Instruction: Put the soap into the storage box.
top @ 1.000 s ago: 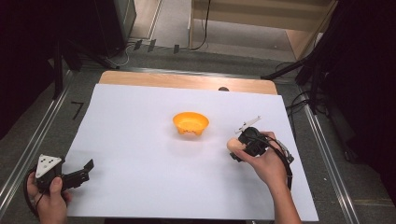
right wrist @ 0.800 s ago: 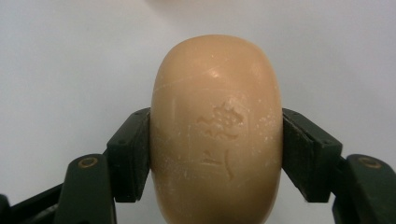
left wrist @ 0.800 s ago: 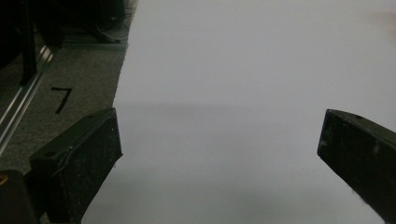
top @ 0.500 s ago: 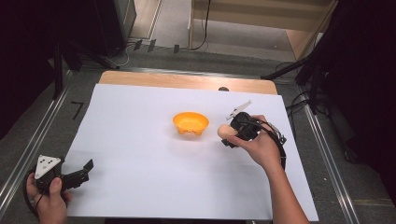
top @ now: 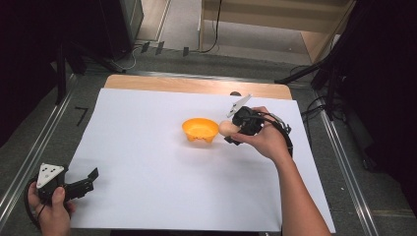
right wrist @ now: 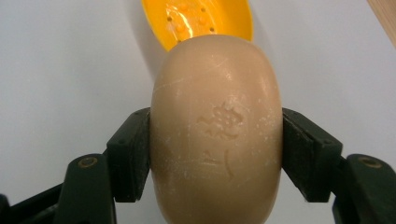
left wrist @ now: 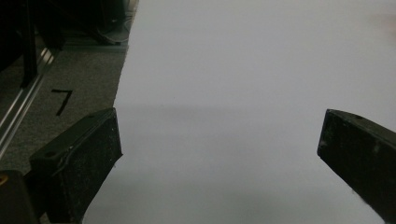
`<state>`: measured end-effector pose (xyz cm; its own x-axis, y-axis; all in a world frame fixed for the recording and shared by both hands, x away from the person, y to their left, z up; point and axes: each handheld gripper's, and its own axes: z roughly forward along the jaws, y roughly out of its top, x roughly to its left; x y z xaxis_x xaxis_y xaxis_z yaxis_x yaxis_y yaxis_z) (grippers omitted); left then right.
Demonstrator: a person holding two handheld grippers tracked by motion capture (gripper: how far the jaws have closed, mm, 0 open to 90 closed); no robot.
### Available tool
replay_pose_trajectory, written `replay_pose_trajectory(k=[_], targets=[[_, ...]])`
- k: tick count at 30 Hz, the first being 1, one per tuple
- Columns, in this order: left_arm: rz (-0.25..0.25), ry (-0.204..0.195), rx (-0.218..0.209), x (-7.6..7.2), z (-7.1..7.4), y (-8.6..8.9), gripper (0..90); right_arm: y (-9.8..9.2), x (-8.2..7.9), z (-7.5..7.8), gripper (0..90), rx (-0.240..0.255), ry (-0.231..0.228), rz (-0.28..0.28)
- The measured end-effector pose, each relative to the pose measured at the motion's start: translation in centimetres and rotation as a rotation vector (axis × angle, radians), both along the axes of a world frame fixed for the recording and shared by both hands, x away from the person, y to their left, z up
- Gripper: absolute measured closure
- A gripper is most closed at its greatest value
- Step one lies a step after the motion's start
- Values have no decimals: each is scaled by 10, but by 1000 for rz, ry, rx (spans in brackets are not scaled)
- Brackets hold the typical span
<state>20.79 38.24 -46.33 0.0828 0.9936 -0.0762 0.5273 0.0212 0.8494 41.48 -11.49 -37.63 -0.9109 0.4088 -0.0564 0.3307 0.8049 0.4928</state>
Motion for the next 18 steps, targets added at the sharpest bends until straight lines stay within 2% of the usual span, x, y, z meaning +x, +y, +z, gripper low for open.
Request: replay_pose_trajectory(k=[8,13,18], targets=[[0,-1,-5,0,0,0,0,26,13,4,329,-35,-15,88],[0,0,-7,0,0,0,1,37,18,4,329,-36,-21,131],[-1,1,-7,0,0,1,0,50,23,4,329,-34,-49,192]])
